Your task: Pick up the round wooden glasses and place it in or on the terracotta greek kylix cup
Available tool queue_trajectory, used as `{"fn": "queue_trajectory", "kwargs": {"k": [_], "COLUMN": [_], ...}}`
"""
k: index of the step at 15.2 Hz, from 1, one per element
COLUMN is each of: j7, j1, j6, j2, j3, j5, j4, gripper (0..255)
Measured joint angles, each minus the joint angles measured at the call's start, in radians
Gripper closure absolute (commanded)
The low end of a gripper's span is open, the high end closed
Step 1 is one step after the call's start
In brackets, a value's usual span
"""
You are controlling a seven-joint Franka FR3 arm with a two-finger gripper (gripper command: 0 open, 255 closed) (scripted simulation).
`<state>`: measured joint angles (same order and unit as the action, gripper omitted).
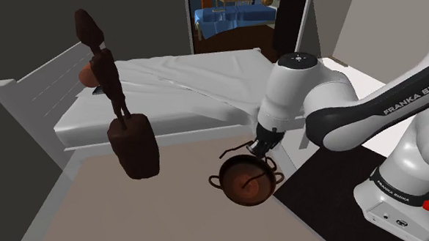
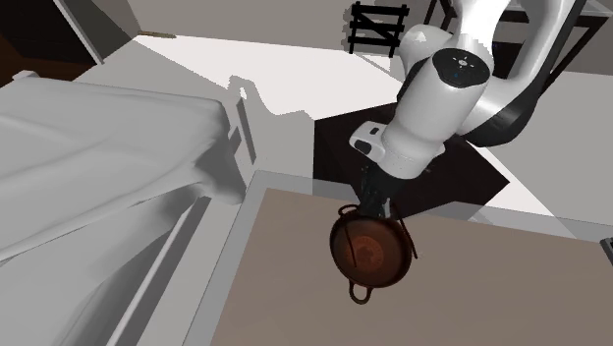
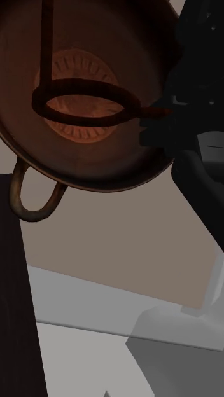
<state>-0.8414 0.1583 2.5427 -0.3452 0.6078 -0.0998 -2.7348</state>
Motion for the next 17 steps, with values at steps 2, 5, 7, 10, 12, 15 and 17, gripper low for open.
{"fn": "queue_trajectory", "kwargs": {"k": [2, 5, 7, 10, 12, 15, 17], "j7": [-0.021, -0.052, -0.076, -0.089, -0.09, -0.091, -0.091], "j1": [-0.015, -0.042, -0.064, -0.073, -0.074, -0.074, -0.074], "j6": [0.04, 0.092, 0.127, 0.142, 0.144, 0.144, 0.144], "j2": [0.032, 0.078, 0.109, 0.123, 0.124, 0.124, 0.124], "j3": [0.018, 0.043, 0.059, 0.068, 0.069, 0.069, 0.069], "j5": [0.019, 0.055, 0.086, 0.101, 0.102, 0.102, 0.102], "j4": [-0.01, -0.02, -0.027, -0.029, -0.029, -0.029, -0.029], "gripper": [255, 255, 255, 255, 255, 0, 0]}}
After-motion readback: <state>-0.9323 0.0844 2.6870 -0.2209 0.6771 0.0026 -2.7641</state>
